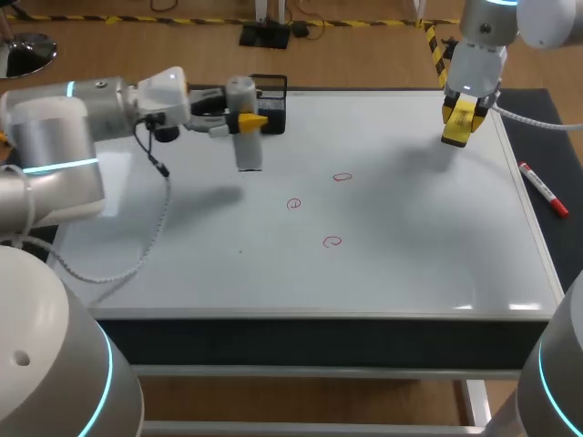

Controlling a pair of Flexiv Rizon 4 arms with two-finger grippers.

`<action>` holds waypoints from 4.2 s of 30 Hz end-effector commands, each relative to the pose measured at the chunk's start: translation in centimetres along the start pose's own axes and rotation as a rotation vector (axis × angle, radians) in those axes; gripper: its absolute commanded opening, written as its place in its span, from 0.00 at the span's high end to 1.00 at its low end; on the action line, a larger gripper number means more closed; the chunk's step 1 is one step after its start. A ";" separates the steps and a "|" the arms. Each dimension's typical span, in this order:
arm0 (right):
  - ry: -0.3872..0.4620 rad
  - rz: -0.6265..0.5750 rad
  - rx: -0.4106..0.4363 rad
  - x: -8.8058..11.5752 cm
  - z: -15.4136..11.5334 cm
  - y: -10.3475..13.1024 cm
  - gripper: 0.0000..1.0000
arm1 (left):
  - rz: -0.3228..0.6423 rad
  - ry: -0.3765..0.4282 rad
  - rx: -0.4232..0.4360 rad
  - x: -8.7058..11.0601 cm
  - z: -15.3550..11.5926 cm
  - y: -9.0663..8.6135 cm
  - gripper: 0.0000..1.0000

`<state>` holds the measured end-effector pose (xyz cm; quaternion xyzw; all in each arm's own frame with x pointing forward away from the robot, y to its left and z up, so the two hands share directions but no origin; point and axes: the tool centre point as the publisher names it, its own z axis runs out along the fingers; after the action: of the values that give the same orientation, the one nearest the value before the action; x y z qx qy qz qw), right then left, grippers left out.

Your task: Pick up the inspection probe, press it on each red-marked spot on the whiteboard one by one, put down the probe, pick up the eraser, and wipe off all the red marks.

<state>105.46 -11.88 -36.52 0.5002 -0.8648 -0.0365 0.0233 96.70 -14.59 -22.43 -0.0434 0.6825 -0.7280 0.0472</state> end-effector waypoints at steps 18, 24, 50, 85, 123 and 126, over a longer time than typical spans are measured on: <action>0.003 -0.002 0.000 0.0 -0.1 -0.1 1.00 | -0.049 0.093 0.027 3.0 5.3 2.6 1.00; 0.003 -0.002 0.000 0.0 -0.1 -0.1 1.00 | -0.068 0.130 0.034 3.7 6.0 3.7 1.00; 0.003 -0.002 0.000 0.0 -0.1 -0.1 1.00 | -0.077 0.156 0.039 4.6 6.3 6.3 1.00; 0.003 -0.002 0.000 0.0 -0.1 -0.1 1.00 | -0.052 0.125 0.072 4.4 4.4 4.6 1.00; 0.003 -0.002 0.000 0.0 -0.1 -0.1 1.00 | 0.033 -0.299 -0.044 1.2 -15.0 0.3 1.00; 0.003 -0.002 0.000 0.0 -0.1 -0.1 1.00 | 0.031 -0.310 -0.055 1.2 -15.5 0.2 1.00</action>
<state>105.45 -11.88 -36.52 0.5002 -0.8648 -0.0364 0.0232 94.22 0.39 -24.24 -0.1305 0.6890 -0.6977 0.1463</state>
